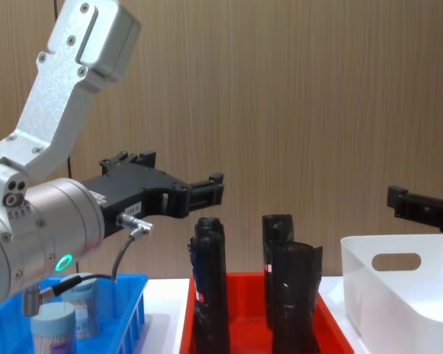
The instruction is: Pick the cotton swabs from the blue box and place them into the white box.
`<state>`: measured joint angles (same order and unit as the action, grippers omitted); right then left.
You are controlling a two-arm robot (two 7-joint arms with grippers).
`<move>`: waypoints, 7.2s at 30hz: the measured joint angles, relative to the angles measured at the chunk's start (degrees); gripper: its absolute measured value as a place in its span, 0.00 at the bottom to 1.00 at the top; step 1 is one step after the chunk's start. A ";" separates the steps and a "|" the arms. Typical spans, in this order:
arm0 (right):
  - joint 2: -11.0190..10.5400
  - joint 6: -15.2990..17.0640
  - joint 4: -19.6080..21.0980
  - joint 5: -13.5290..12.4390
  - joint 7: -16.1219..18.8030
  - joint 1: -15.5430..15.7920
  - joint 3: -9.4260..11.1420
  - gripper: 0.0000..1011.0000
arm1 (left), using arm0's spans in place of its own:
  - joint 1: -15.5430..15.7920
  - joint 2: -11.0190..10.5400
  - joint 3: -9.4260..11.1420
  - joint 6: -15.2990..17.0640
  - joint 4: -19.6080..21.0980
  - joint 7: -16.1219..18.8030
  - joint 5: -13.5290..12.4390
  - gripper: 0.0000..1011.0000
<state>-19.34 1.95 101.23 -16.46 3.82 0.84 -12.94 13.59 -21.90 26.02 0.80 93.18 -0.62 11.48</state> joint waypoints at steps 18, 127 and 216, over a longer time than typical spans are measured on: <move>0.00 0.00 0.00 0.00 0.00 0.00 0.00 0.99 | 0.00 0.00 0.00 0.00 0.00 0.00 0.00 0.99; 0.00 0.00 0.00 0.00 0.00 0.00 0.00 0.99 | 0.59 1.82 -8.81 20.45 -10.07 16.77 19.46 0.99; 0.00 0.00 0.00 0.00 0.00 0.00 0.00 0.99 | 6.87 4.82 -9.79 19.09 -19.57 4.99 11.07 0.66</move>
<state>-19.33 1.95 101.23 -16.46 3.83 0.84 -12.94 20.46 -17.08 16.24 19.89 73.61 4.36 22.56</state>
